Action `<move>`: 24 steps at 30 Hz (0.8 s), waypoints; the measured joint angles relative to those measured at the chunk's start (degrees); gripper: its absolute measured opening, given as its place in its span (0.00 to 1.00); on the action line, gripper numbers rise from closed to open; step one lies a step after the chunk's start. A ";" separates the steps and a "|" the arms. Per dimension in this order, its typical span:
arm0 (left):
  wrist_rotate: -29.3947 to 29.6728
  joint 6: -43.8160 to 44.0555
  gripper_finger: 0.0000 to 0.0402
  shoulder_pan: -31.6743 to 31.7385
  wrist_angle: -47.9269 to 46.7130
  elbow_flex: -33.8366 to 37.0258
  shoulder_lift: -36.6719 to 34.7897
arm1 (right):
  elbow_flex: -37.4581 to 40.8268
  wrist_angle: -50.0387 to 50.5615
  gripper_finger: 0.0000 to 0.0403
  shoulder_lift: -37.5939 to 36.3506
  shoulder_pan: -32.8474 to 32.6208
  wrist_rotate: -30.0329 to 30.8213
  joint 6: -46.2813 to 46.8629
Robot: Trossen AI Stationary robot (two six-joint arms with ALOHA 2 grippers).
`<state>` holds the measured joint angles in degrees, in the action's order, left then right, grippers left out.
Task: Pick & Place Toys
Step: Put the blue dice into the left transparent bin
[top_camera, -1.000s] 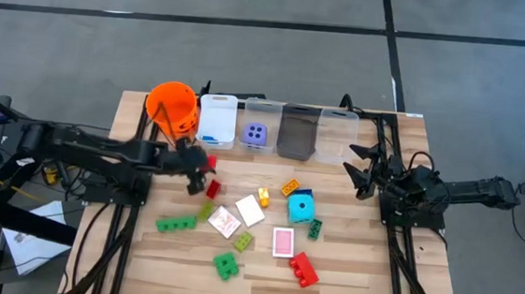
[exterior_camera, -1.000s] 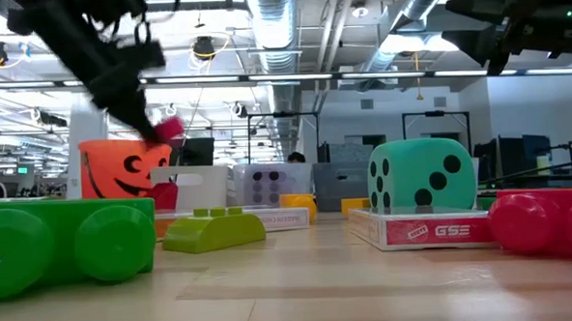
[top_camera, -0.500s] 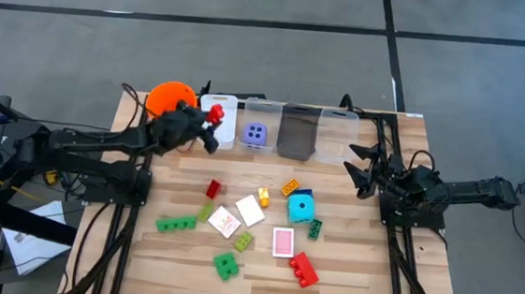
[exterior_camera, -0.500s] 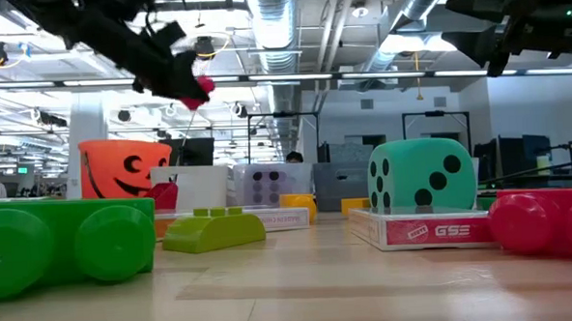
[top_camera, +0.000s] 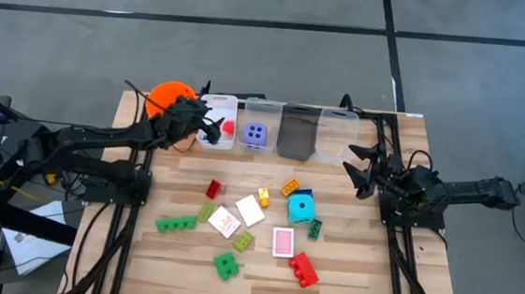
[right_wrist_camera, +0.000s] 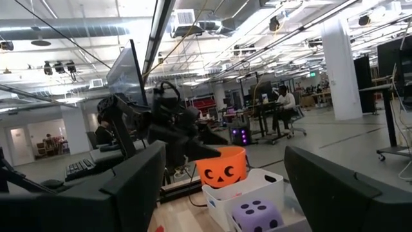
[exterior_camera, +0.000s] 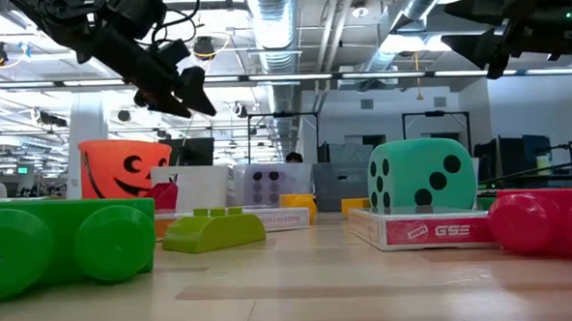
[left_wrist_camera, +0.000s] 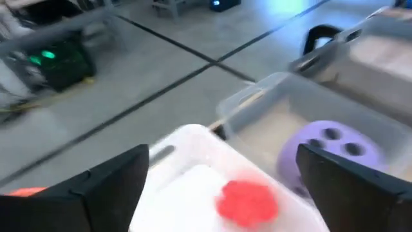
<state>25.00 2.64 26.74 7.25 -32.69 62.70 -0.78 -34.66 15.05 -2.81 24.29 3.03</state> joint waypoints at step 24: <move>-26.72 15.60 0.89 -33.66 -19.24 -0.02 -0.07 | 0.00 1.66 0.77 1.20 0.00 0.00 0.00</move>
<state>-1.72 18.24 -6.91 -11.99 -32.71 62.63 -0.78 -32.99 16.24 -2.81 24.29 3.03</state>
